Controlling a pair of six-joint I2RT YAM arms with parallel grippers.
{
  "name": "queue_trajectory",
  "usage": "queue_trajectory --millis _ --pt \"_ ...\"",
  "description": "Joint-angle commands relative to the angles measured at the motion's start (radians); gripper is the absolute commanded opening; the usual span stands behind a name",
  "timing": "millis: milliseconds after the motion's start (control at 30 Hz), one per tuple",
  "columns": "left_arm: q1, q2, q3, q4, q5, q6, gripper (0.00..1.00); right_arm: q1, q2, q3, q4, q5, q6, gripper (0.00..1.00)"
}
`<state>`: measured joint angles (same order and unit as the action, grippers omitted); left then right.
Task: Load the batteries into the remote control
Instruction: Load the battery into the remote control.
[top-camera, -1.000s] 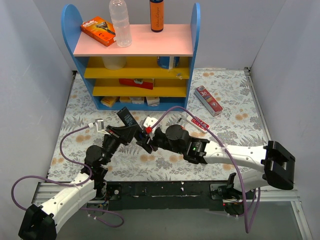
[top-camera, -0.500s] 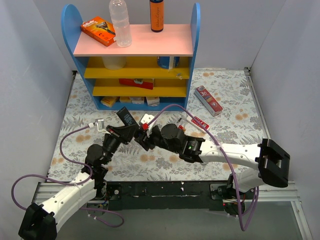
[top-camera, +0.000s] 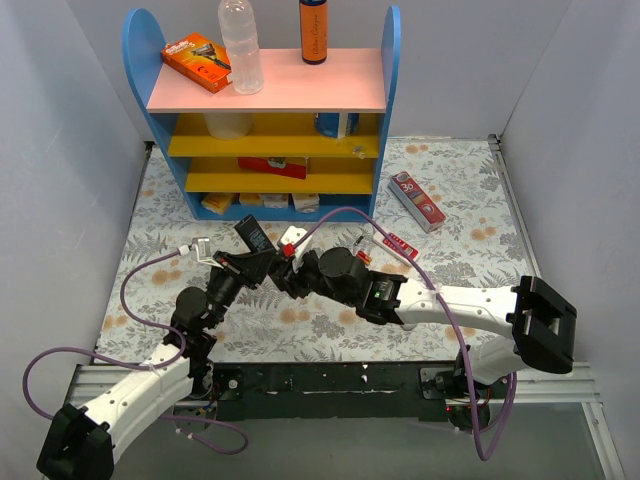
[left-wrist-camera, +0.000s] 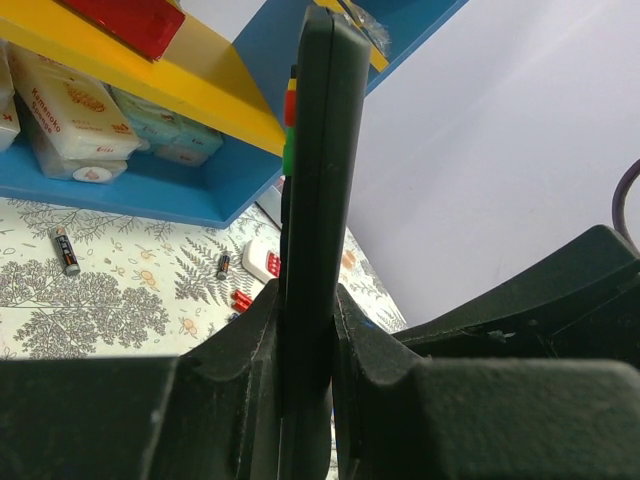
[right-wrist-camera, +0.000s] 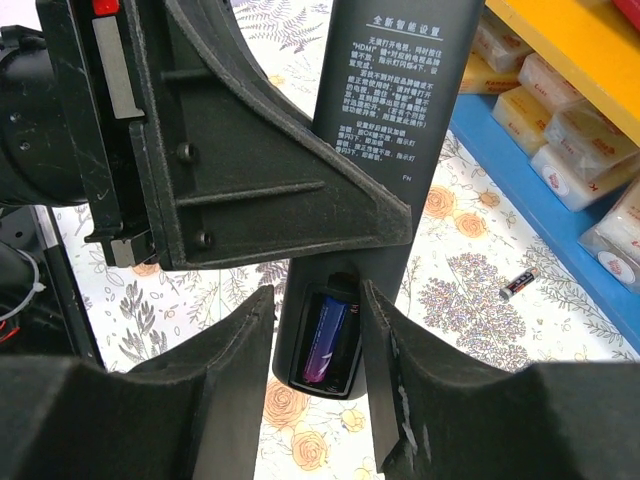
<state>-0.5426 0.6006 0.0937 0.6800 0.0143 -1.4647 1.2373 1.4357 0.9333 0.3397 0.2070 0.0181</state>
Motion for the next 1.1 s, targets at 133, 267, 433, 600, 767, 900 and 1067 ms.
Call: queue_trajectory --millis 133,267,433,600,767,900,1067 --pt "-0.008 -0.032 0.052 0.089 0.039 -0.020 0.00 0.010 0.037 0.048 -0.037 -0.029 0.025 0.43" --pt "-0.010 -0.030 0.051 0.095 0.038 -0.022 0.00 0.010 0.035 0.047 -0.048 -0.035 0.036 0.44" --pt "-0.010 -0.033 0.051 0.081 0.021 -0.022 0.00 0.010 0.005 0.041 -0.068 -0.015 0.049 0.51" --pt "-0.010 -0.033 0.066 0.011 -0.035 -0.039 0.00 0.008 -0.012 0.062 -0.128 0.000 0.089 0.57" --pt "-0.010 -0.041 0.074 -0.025 -0.057 -0.054 0.00 0.010 0.005 0.104 -0.208 0.026 0.135 0.60" --pt "-0.008 -0.042 0.083 -0.040 -0.053 -0.057 0.00 0.008 0.023 0.131 -0.232 0.032 0.148 0.60" --pt "-0.010 -0.044 0.081 -0.037 -0.040 -0.065 0.00 0.008 0.045 0.159 -0.251 0.101 0.155 0.60"
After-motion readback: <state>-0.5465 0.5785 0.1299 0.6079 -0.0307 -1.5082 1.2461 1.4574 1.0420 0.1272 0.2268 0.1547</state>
